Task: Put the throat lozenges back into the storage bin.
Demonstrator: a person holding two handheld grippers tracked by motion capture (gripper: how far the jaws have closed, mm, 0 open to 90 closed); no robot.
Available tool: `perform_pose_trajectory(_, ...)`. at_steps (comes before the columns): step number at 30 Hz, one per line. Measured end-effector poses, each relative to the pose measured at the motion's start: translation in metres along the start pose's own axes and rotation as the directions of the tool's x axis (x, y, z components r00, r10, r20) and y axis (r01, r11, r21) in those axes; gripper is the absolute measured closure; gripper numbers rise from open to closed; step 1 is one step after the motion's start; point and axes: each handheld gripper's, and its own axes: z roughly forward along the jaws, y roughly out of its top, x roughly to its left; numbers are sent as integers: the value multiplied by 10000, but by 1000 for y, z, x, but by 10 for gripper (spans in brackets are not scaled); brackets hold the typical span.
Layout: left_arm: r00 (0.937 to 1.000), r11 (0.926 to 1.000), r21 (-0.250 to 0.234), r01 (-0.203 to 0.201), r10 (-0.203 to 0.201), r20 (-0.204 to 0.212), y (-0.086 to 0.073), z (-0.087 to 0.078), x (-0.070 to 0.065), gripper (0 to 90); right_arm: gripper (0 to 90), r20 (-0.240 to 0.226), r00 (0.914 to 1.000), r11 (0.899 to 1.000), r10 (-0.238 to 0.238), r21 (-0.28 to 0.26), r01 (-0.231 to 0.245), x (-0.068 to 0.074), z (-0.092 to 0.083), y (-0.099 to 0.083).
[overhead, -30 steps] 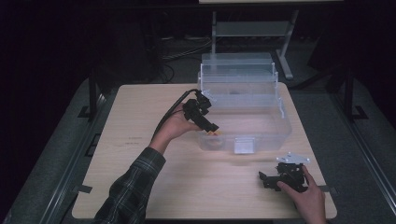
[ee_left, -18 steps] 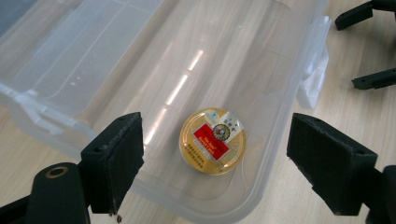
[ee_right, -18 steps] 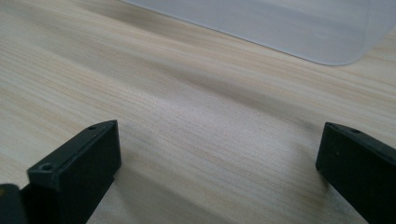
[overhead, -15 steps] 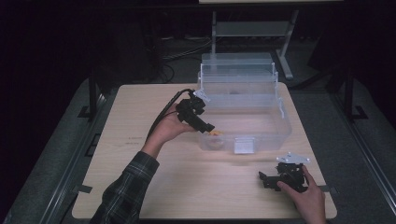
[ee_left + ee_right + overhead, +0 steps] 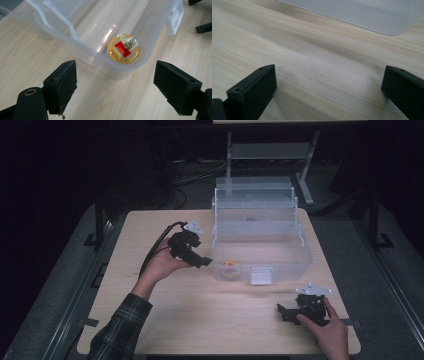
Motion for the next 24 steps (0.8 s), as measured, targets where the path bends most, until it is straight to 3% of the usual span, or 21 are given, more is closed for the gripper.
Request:
perform_pose_trajectory(9,9996,9998,-21,198,-198,-210,-23,-10,-2,176,0,-1,10000,10000,2,3,-2,0,0,0)
perform_pose_trajectory(24,9962,9990,-71,445,-449,-746,-71,-22,-21,132,0,-3,10000,10000,-15,-4,15,0,0,0)
